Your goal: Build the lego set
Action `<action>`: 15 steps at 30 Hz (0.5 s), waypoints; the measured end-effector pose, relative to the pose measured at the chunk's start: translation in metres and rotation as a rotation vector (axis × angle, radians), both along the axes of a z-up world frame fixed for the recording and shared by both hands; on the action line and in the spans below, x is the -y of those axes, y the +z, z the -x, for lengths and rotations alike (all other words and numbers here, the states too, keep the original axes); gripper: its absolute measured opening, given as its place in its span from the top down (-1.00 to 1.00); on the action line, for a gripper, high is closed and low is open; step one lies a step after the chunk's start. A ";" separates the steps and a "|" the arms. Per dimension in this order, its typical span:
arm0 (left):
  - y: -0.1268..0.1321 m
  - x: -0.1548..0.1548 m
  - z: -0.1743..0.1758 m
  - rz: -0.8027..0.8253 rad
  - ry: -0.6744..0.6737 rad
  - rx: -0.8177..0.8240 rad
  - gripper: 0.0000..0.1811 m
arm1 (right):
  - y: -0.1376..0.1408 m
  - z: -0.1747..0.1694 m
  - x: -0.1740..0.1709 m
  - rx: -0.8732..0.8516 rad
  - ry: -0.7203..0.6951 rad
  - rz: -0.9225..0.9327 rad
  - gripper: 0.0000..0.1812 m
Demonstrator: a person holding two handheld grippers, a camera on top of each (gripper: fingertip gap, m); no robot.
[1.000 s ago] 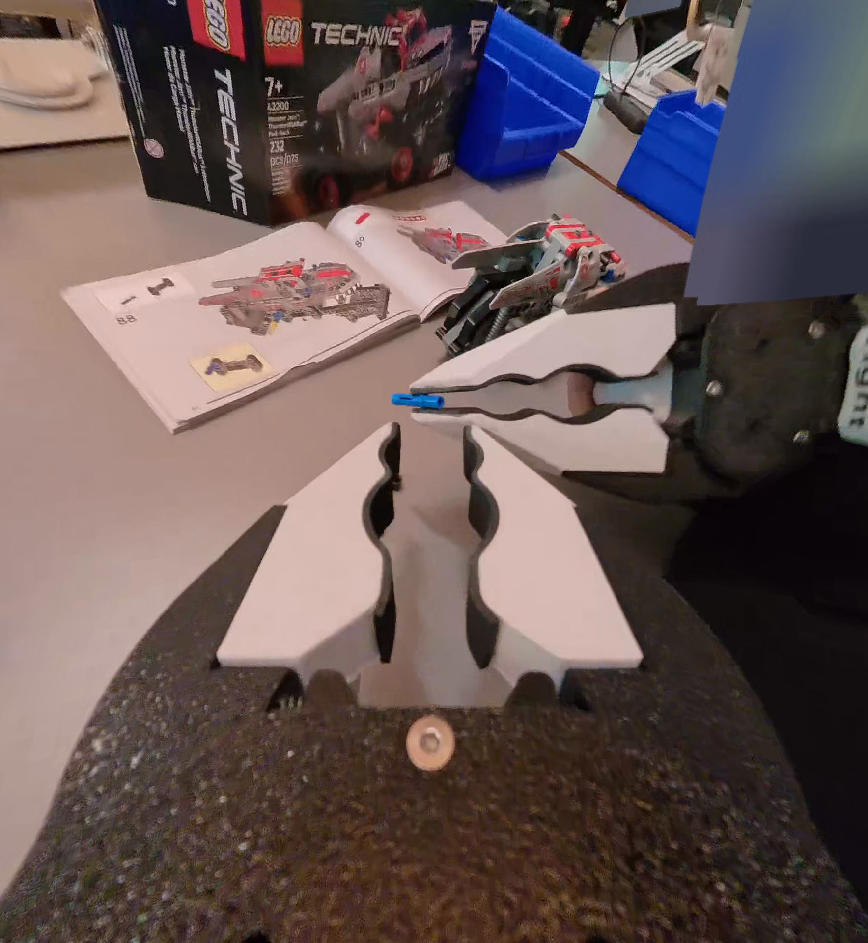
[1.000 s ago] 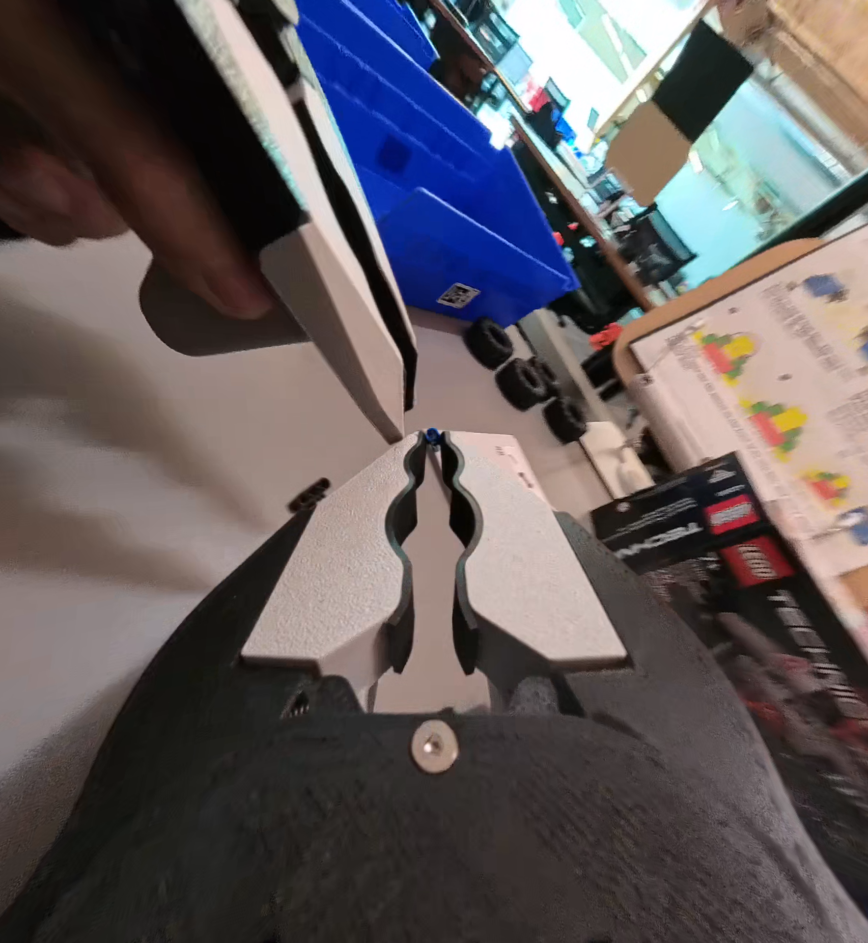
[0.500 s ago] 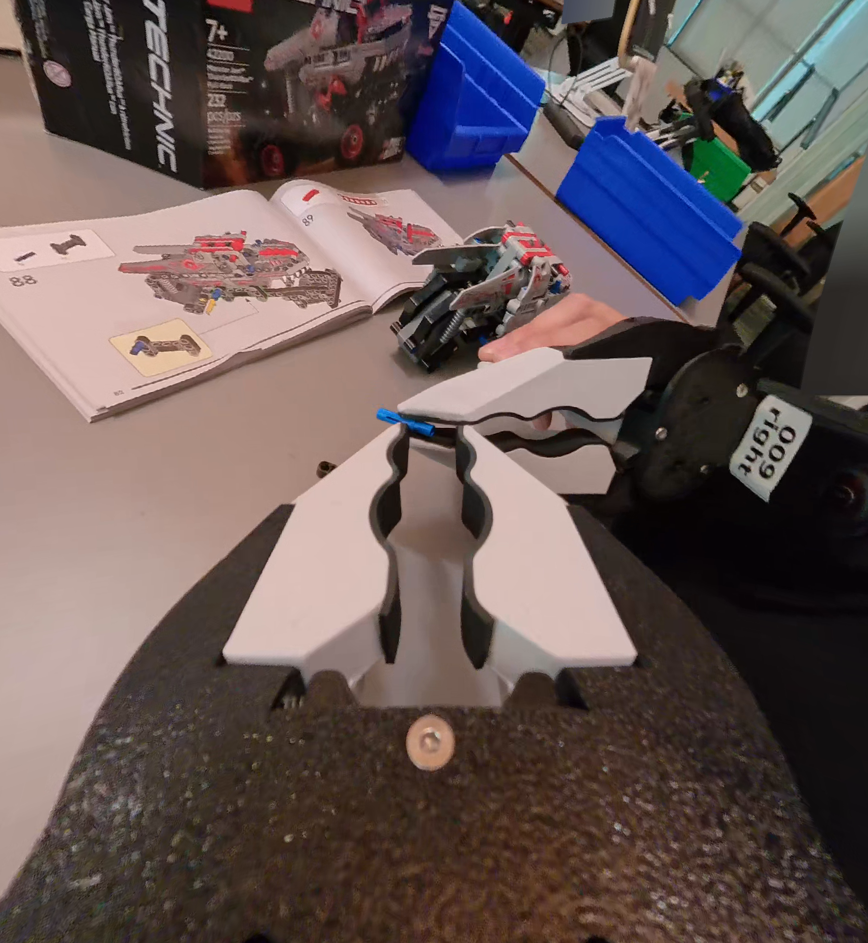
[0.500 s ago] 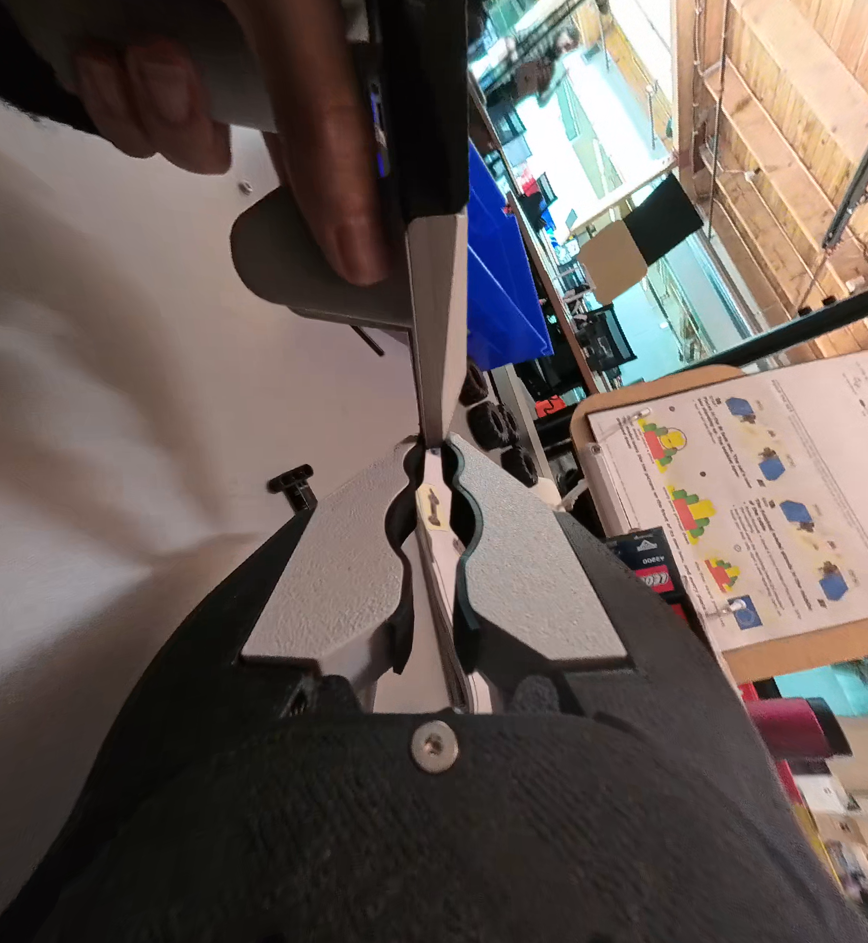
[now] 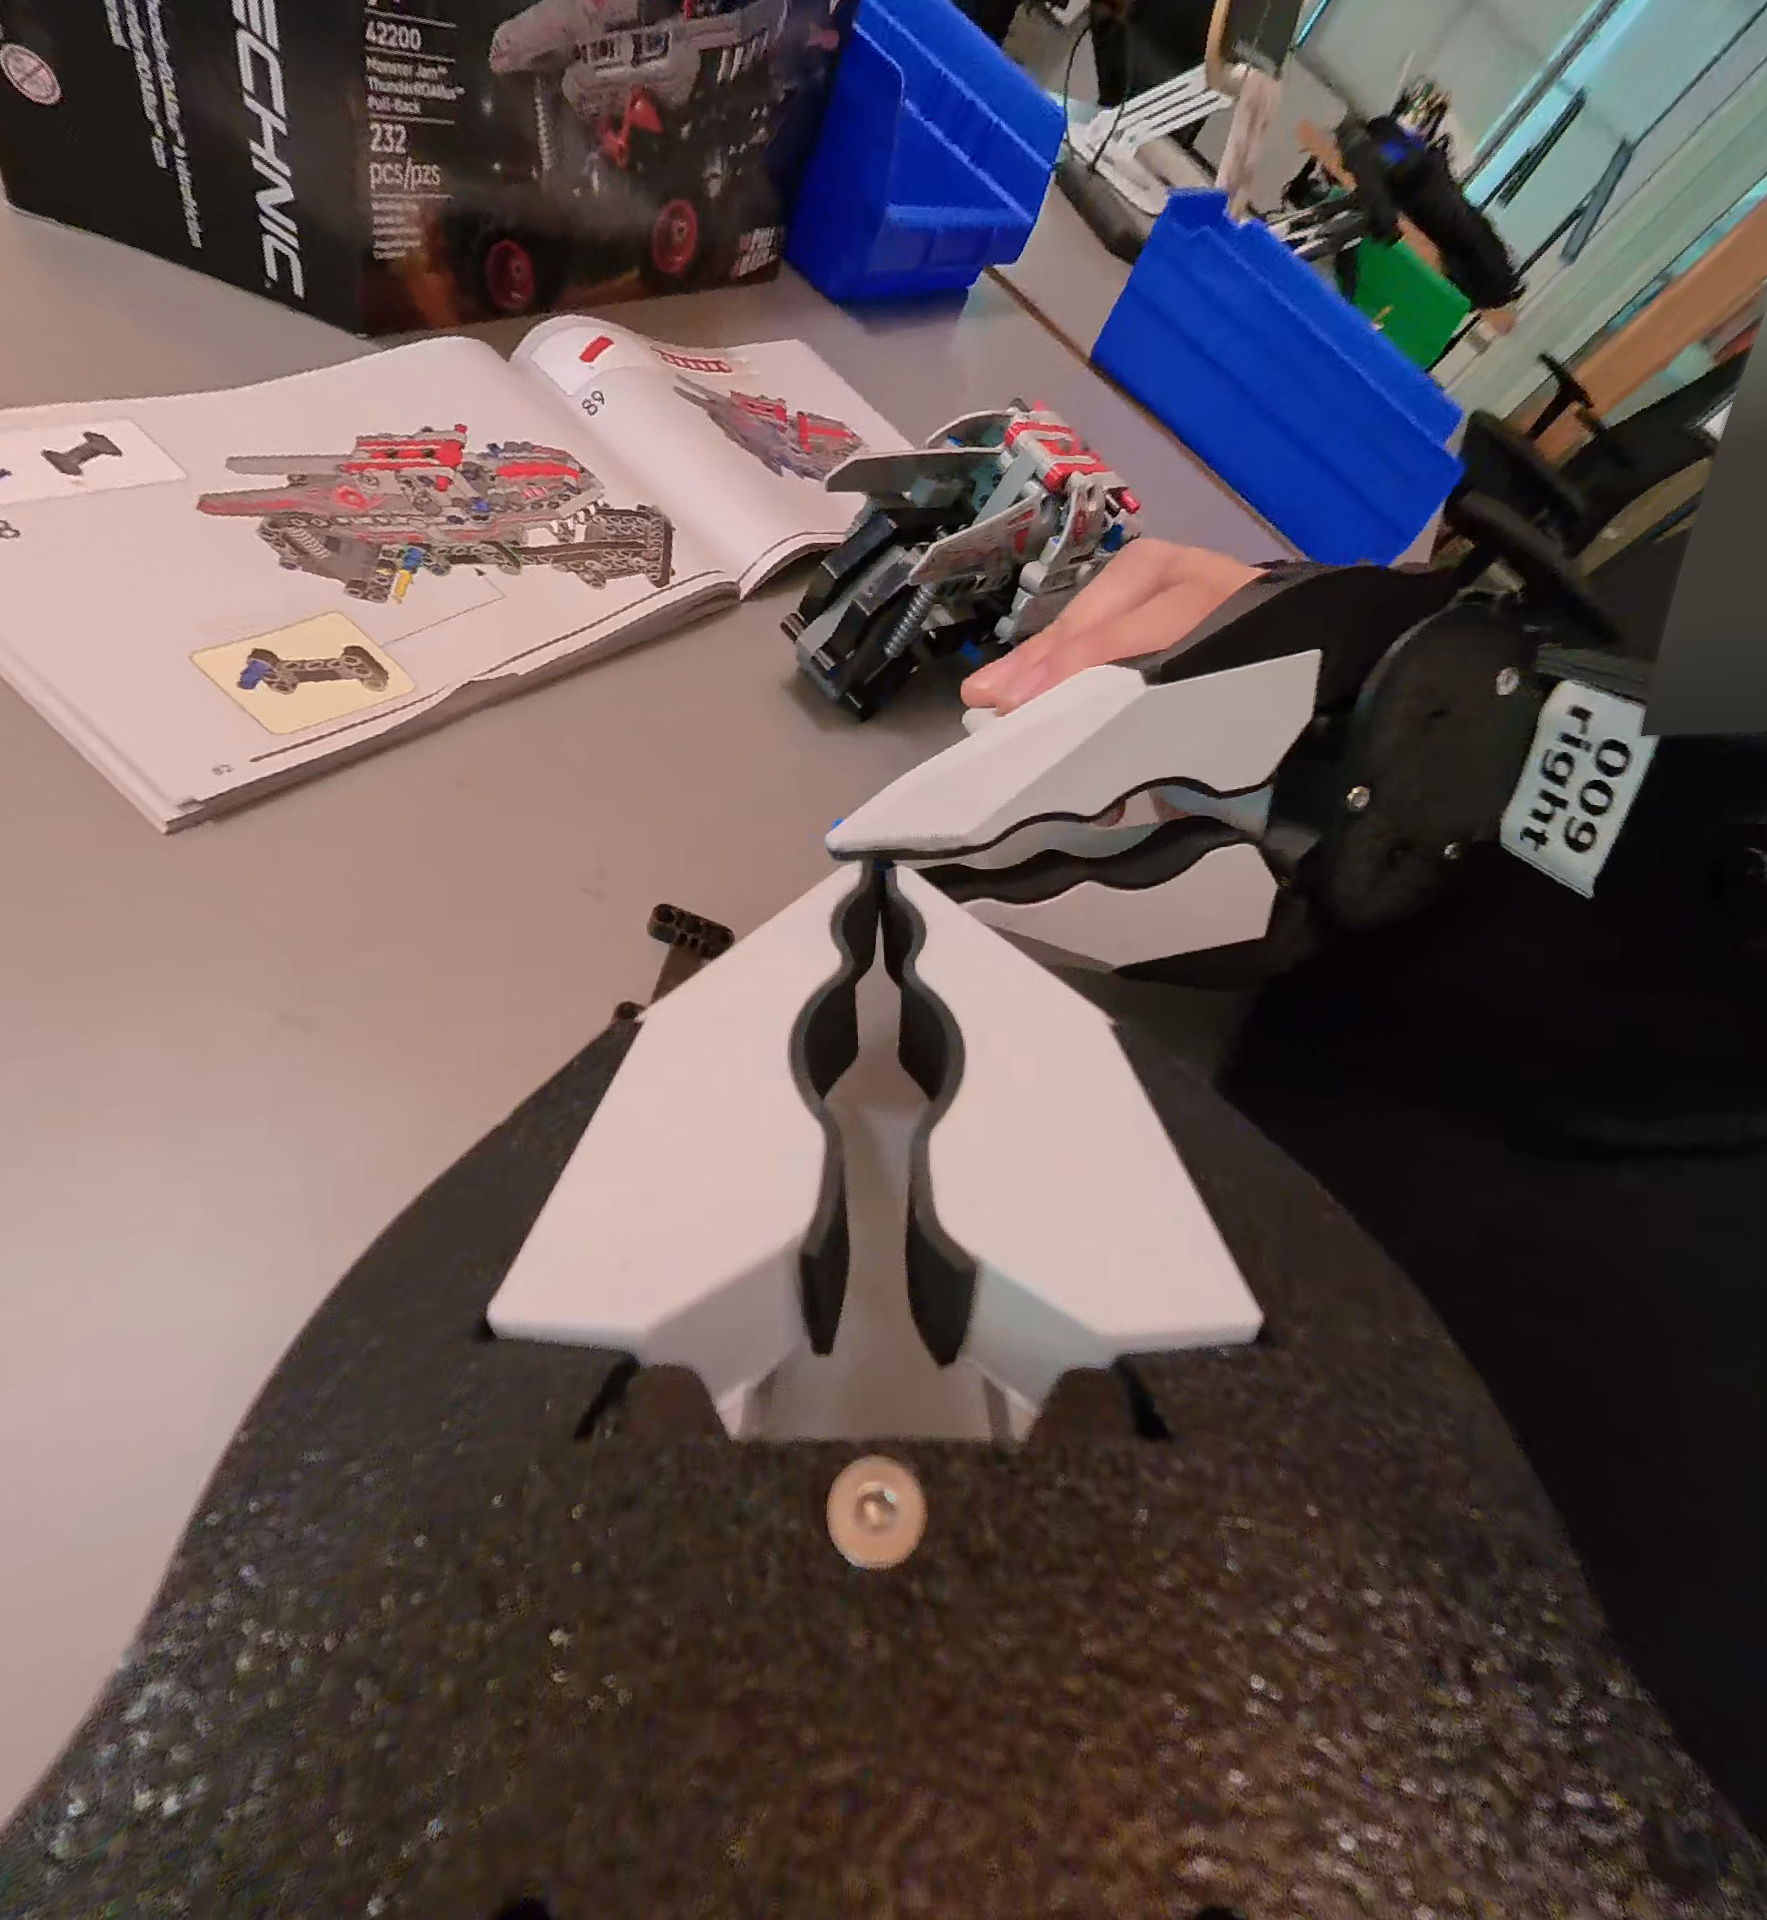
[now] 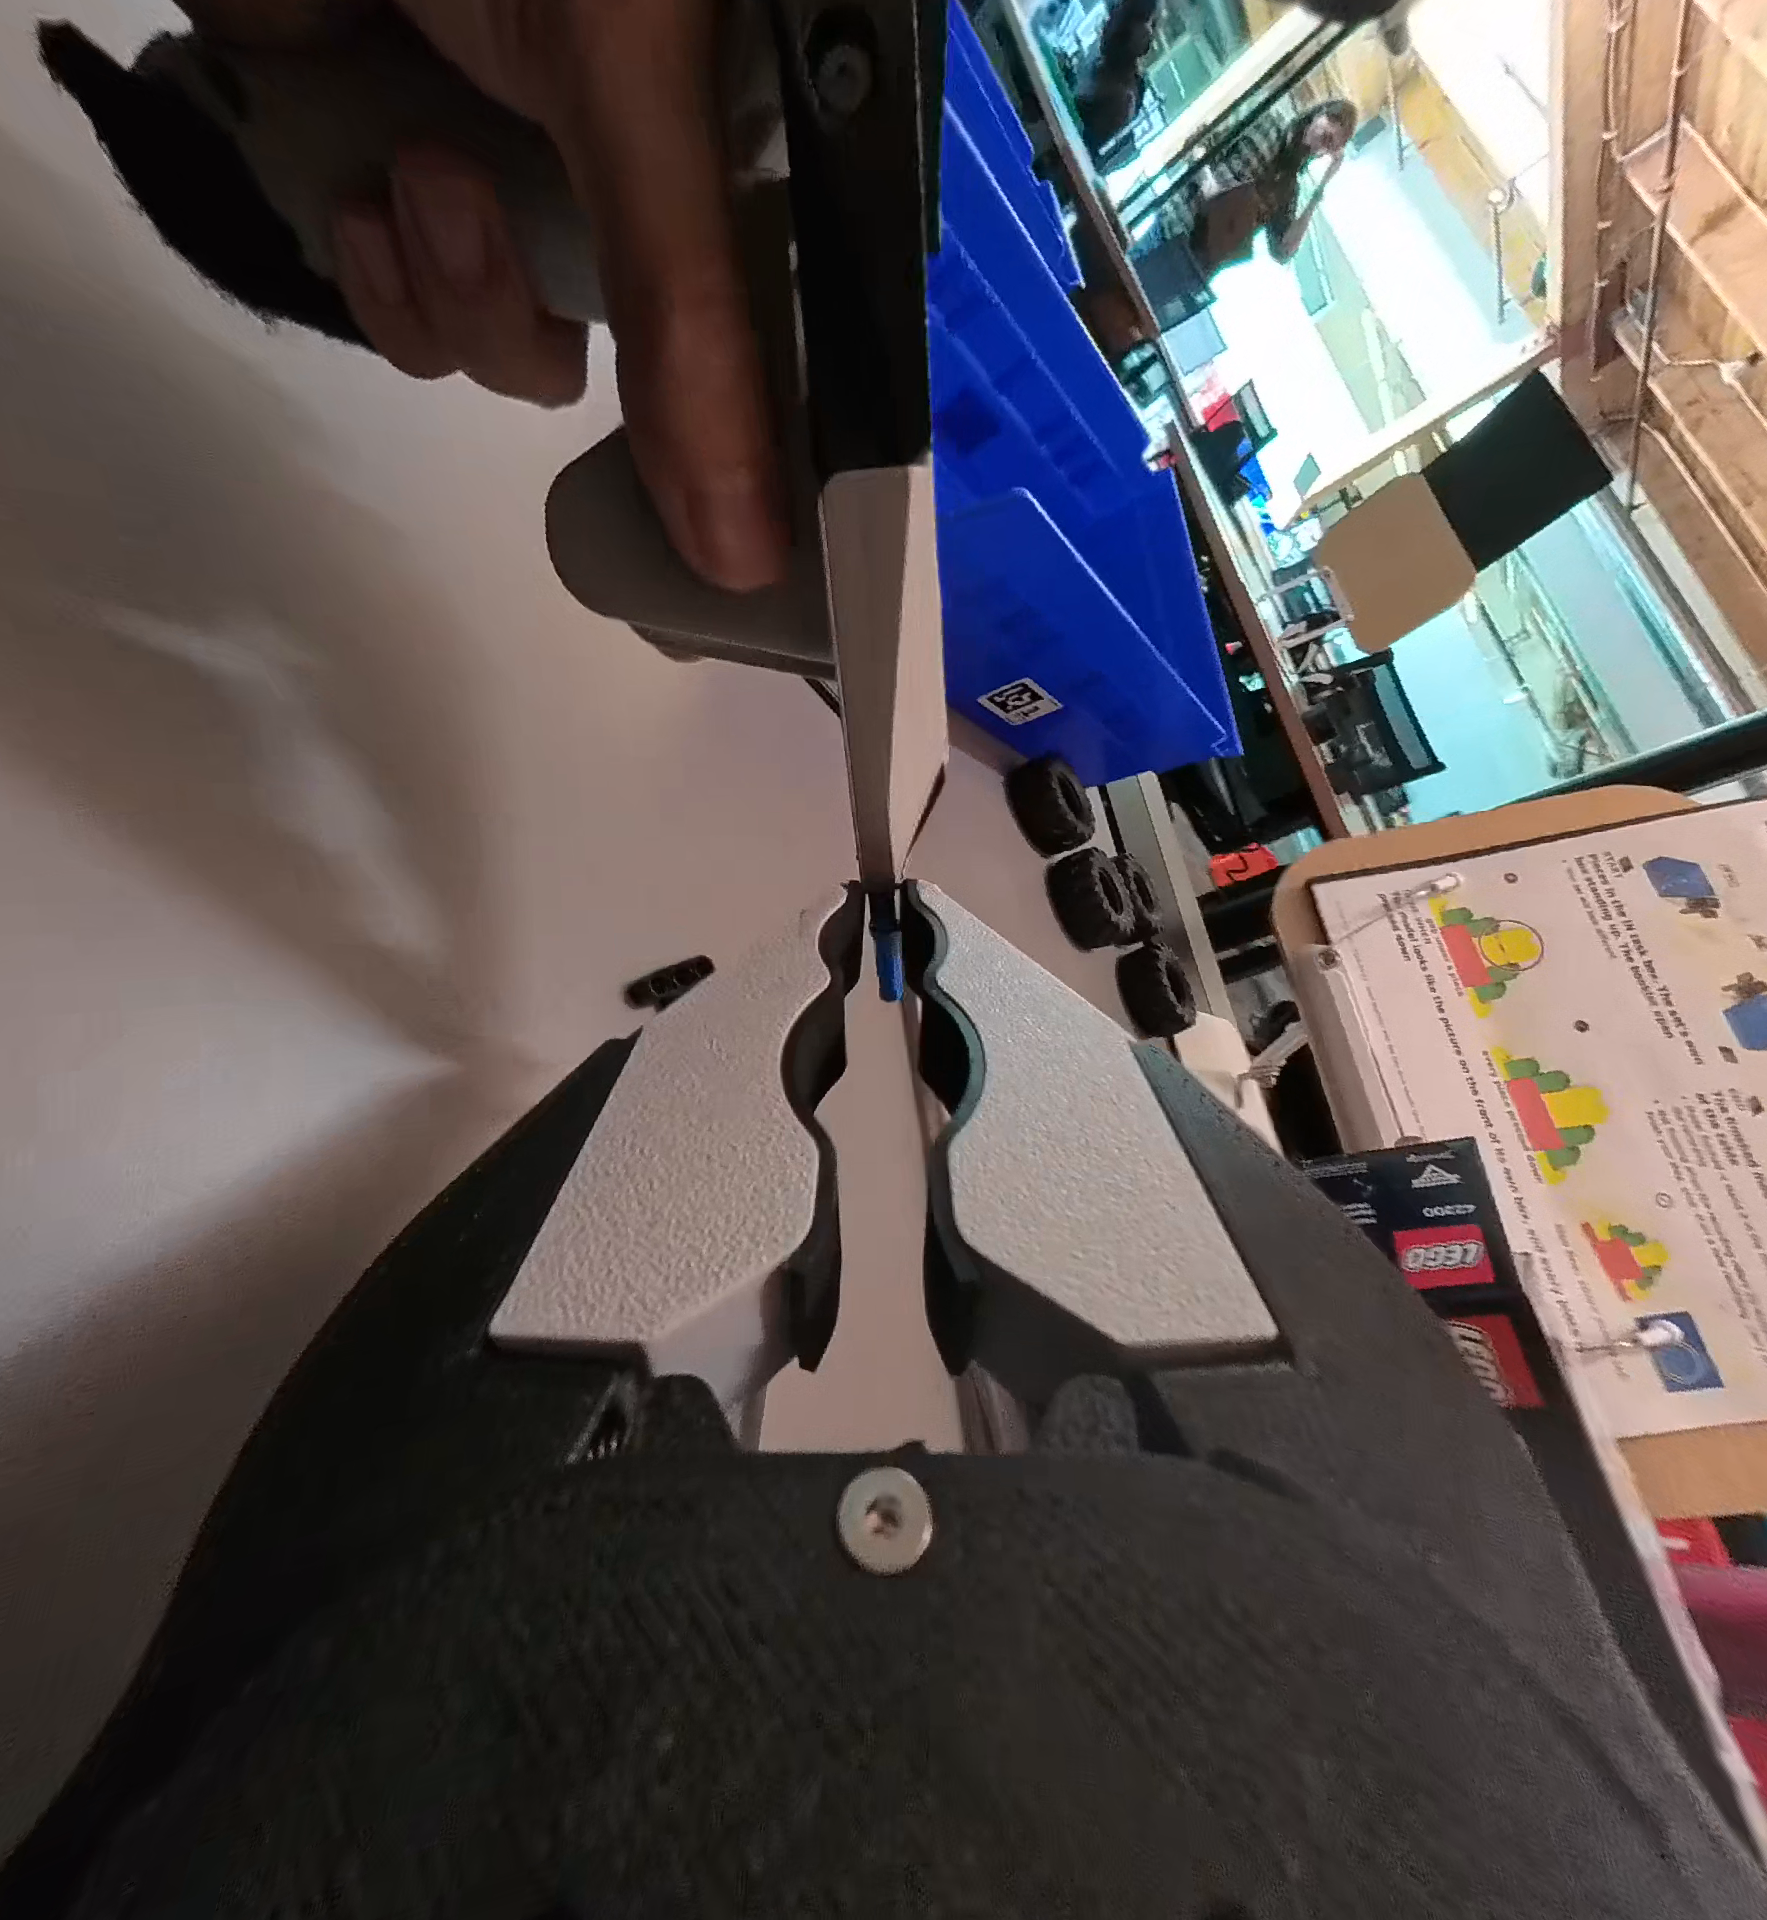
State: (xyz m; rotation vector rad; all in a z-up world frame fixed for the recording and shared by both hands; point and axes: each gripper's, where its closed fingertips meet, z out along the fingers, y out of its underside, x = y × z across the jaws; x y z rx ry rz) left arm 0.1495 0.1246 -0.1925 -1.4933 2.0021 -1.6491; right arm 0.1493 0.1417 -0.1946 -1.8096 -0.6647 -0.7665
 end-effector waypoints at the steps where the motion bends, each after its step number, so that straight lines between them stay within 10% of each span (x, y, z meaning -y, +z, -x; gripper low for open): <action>1: 0.000 0.000 0.001 0.007 -0.001 0.003 1.00 | 0.000 0.001 0.000 -0.020 0.006 0.001 0.95; 15: -0.006 -0.005 0.007 0.070 -0.049 -0.016 1.00 | -0.007 -0.002 0.002 -0.232 0.040 -0.004 0.84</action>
